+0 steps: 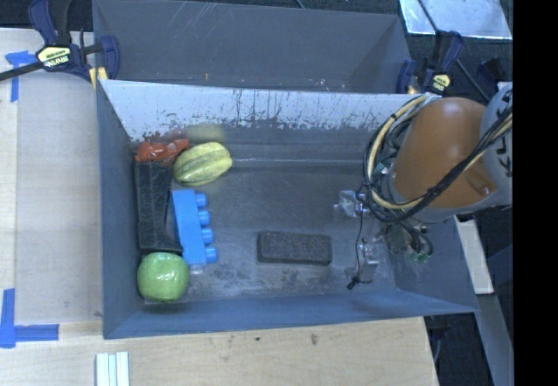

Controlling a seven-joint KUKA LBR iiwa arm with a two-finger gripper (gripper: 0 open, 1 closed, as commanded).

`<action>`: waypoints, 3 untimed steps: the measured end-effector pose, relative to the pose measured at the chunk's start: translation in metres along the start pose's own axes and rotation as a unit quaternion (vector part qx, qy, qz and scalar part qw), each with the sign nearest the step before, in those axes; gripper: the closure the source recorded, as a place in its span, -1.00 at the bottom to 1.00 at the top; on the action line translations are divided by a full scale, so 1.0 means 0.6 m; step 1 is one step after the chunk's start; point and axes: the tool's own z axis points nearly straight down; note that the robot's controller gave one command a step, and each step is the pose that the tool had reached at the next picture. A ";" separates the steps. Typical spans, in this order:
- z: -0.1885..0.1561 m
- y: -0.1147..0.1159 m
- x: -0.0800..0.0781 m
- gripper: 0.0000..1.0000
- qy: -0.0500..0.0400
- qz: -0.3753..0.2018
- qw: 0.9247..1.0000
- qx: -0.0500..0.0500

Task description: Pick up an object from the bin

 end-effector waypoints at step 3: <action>0.096 0.084 0.001 1.00 -0.005 -0.162 0.987 0.001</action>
Offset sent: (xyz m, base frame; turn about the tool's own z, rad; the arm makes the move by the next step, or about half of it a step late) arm 0.0345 0.0280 -0.0577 0.0539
